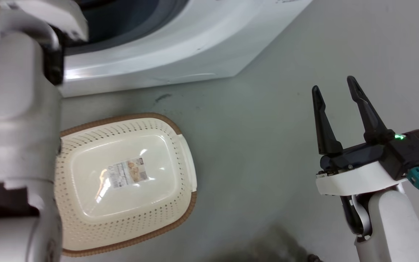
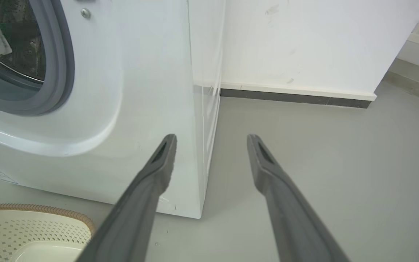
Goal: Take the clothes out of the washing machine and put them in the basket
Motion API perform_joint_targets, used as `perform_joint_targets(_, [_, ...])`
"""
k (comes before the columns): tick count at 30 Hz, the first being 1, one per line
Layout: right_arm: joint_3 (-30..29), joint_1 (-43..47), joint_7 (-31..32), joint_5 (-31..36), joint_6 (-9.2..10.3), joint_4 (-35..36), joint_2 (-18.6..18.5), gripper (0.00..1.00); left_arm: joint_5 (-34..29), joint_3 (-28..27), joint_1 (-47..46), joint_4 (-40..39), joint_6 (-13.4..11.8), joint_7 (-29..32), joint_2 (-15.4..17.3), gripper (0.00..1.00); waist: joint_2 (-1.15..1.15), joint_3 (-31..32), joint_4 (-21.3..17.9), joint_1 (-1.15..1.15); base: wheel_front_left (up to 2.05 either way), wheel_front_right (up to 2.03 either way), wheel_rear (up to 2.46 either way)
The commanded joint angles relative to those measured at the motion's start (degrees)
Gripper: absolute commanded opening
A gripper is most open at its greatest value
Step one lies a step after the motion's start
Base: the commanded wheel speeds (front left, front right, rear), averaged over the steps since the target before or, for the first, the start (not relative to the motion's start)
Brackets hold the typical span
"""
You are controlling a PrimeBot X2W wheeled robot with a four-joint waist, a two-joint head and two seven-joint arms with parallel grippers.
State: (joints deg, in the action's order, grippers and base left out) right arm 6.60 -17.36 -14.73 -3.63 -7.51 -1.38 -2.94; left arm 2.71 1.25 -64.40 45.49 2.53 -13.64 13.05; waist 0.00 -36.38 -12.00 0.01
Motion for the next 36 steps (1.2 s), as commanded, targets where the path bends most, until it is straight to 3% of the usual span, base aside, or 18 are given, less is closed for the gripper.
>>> perform_joint_targets(1, [0.4, -1.1, -0.3, -0.3, 0.04, 0.0, 0.1, 1.0, -0.5, 0.2, -1.8, 1.4, 0.3, 0.6, 0.4, 1.0, 0.0, -2.1, -1.9, -0.01, 0.0, 0.0, 0.0])
perform_joint_targets(11, [3.7, -2.0, -0.5, -3.2, 0.04, 0.3, 0.1, 1.0, -1.6, 2.1, -16.8, 14.2, 2.1, 10.8, 5.6, 1.0, 0.0, -5.5, -5.4, -0.01, 0.0, 0.0, 0.0])
perform_joint_targets(19, [7.0, -1.5, -0.5, -5.8, 0.04, 0.0, 0.1, 1.0, -0.3, 2.8, -24.7, 21.8, 3.9, 24.2, 8.3, 1.0, 0.0, -6.8, -8.9, -0.01, 0.0, 0.0, 0.0])
perform_joint_targets(34, [9.9, -2.0, -0.5, -7.8, 0.04, -0.2, 0.1, 1.0, 3.7, 1.7, -28.6, 27.9, 3.7, 48.1, 8.7, 1.0, 0.0, -8.6, -11.9, -0.01, 0.0, 0.0, 0.0])
perform_joint_targets(35, [9.9, -2.0, -0.5, -7.9, 0.04, -0.1, 0.1, 1.0, 4.2, 1.4, -28.6, 28.1, 3.8, 48.9, 8.7, 0.58, 0.0, -8.7, -12.0, -0.01, 0.0, 0.0, 0.0])
perform_joint_targets(36, [10.0, -2.1, -0.5, -8.0, 0.04, -0.1, 0.1, 1.0, 4.7, 1.0, -28.8, 28.0, 3.7, 49.2, 8.8, 0.27, 0.0, -8.7, -12.1, -0.01, 0.0, 0.0, 0.0])
